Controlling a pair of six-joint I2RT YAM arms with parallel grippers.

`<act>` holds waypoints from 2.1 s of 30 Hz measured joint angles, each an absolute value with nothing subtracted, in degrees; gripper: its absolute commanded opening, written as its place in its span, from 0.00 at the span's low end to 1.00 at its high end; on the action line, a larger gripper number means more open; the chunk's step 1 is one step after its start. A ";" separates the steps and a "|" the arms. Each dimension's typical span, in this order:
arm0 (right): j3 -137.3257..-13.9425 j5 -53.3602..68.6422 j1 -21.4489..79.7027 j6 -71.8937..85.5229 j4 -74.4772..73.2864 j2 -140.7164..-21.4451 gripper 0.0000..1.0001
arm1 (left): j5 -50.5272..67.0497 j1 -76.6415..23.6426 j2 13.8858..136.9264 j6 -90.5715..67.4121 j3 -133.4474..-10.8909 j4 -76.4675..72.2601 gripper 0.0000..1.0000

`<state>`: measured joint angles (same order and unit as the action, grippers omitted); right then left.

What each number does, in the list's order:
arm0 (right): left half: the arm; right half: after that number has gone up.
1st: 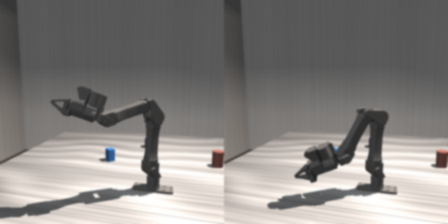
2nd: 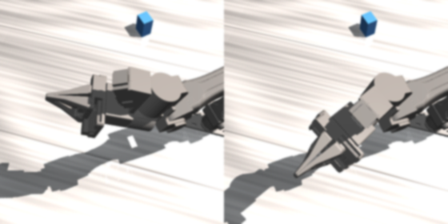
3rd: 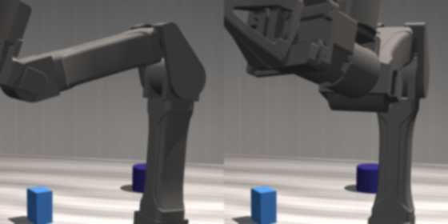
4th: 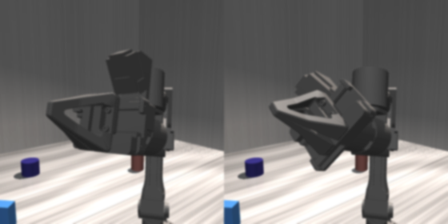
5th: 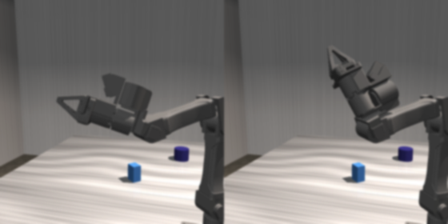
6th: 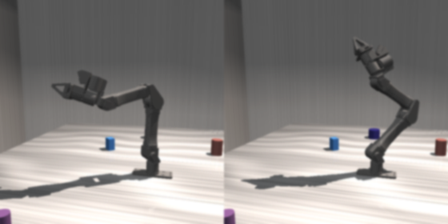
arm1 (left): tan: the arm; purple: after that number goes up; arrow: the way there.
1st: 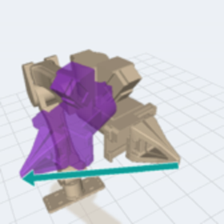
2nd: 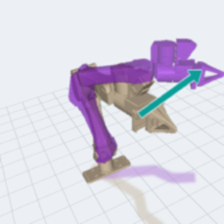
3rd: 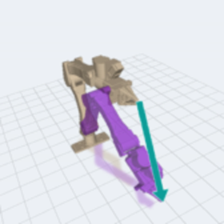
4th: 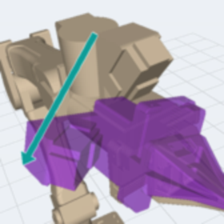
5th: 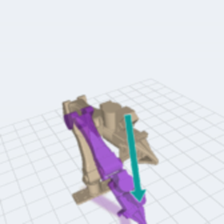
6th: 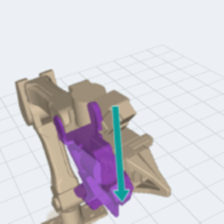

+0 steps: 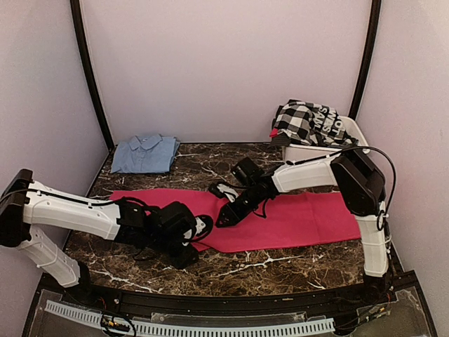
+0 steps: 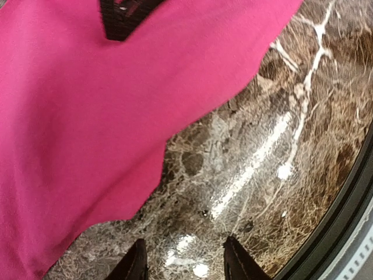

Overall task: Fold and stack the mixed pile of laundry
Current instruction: Smooth out the rectangle-folded trousers at the center of the board.

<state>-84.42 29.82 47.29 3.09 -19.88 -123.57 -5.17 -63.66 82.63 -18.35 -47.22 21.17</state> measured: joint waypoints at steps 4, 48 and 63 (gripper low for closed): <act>-83.99 30.76 46.33 3.51 -18.98 -123.57 0.34 | -6.79 -65.76 86.21 -13.28 -48.99 22.48 0.44; -83.00 33.65 44.16 3.40 -17.41 -123.70 0.31 | -19.77 -61.30 91.15 19.11 -51.22 21.06 0.35; -83.00 33.78 44.12 3.31 -17.39 -123.76 0.31 | -11.46 -60.86 93.93 20.40 -51.20 20.51 0.27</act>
<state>-83.00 33.78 44.12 3.31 -17.39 -123.76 -11.46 -60.86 93.93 20.40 -51.20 20.51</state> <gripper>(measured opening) 0.309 0.272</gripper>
